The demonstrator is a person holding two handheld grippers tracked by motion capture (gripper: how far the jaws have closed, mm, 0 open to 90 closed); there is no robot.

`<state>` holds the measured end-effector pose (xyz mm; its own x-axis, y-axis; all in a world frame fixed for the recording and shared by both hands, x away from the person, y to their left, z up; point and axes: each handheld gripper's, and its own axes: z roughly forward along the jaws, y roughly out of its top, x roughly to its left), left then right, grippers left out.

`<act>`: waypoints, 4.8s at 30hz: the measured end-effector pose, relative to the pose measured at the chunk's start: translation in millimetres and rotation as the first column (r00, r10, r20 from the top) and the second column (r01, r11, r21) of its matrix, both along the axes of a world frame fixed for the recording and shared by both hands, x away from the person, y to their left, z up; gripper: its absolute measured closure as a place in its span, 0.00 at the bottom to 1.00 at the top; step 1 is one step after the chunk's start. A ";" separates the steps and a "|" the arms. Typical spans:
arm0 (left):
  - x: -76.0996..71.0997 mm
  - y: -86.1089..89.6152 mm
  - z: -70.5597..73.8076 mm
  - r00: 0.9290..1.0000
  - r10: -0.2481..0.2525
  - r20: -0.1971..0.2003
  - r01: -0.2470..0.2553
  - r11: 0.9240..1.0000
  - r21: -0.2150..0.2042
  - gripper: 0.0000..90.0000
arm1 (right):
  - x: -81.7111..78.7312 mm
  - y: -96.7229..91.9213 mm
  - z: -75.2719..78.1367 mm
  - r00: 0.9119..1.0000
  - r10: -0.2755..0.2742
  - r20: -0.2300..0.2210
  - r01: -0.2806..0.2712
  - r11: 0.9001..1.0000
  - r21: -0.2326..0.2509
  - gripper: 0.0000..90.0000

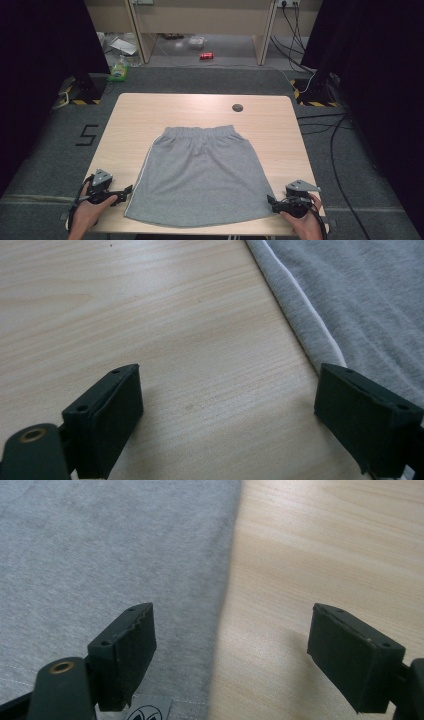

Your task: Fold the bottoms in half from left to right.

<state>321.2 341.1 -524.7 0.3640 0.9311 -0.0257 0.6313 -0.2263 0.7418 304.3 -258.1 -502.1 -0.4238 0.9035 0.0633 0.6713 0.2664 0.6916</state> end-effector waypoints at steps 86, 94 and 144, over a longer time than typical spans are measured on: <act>222.9 -102.5 32.1 0.994 -0.003 -0.112 -0.005 0.997 -0.073 0.46 | 1.9 2.2 1.2 0.999 0.029 0.016 -0.029 0.999 0.024 0.23; 231.0 -114.2 25.4 0.987 0.005 -0.158 -0.007 1.000 -0.010 0.53 | 1.9 3.2 1.1 0.999 0.029 0.015 -0.029 0.999 0.029 0.23; 239.9 -120.9 29.0 0.976 -0.056 -0.212 0.057 0.998 -0.001 0.83 | 2.6 220.0 16.7 0.860 0.495 0.127 -0.501 0.866 0.016 0.29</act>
